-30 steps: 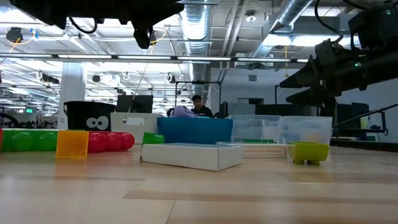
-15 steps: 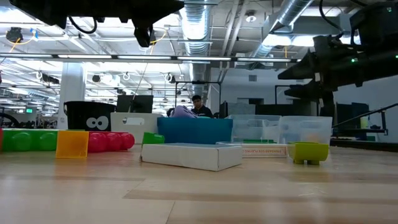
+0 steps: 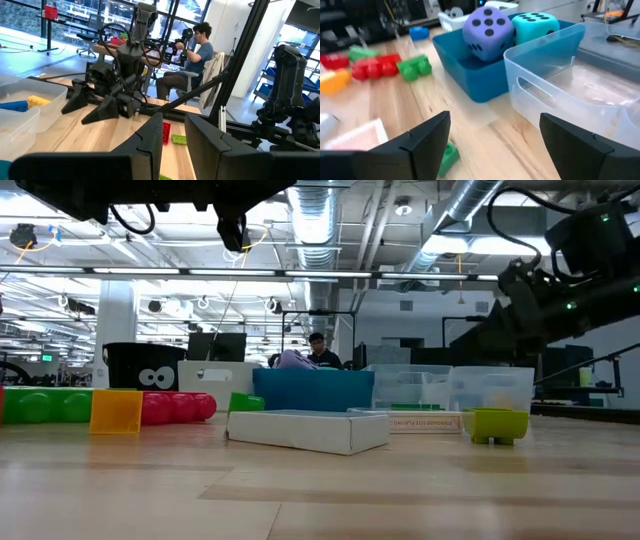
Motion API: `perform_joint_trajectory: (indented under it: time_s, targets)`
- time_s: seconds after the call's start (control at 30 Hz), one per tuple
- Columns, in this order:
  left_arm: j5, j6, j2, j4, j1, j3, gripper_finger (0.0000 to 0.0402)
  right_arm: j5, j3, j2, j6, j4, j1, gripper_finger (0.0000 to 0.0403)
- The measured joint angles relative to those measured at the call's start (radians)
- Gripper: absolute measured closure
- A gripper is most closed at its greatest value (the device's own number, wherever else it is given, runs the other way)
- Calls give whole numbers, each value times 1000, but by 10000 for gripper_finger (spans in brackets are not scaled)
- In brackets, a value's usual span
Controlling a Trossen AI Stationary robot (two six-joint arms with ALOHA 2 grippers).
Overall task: Pick & Place Toys
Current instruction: Put the small green game piece into the right transparent bin
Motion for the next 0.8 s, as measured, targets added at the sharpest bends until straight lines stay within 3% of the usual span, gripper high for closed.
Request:
perform_joint_trajectory:
  time_s: [0.3,0.5,0.67,0.8]
  targets:
    - [0,0,0,1,0,0,325,20,0,177,-34,154,-2,101]
    - [0,0,0,1,0,0,325,-143,0,289,-33,173,4,101]
    - [0,-1,0,1,0,0,325,-277,0,353,-164,246,46,101]
    - [0,-1,0,1,0,0,325,-313,0,395,-225,281,63,101]
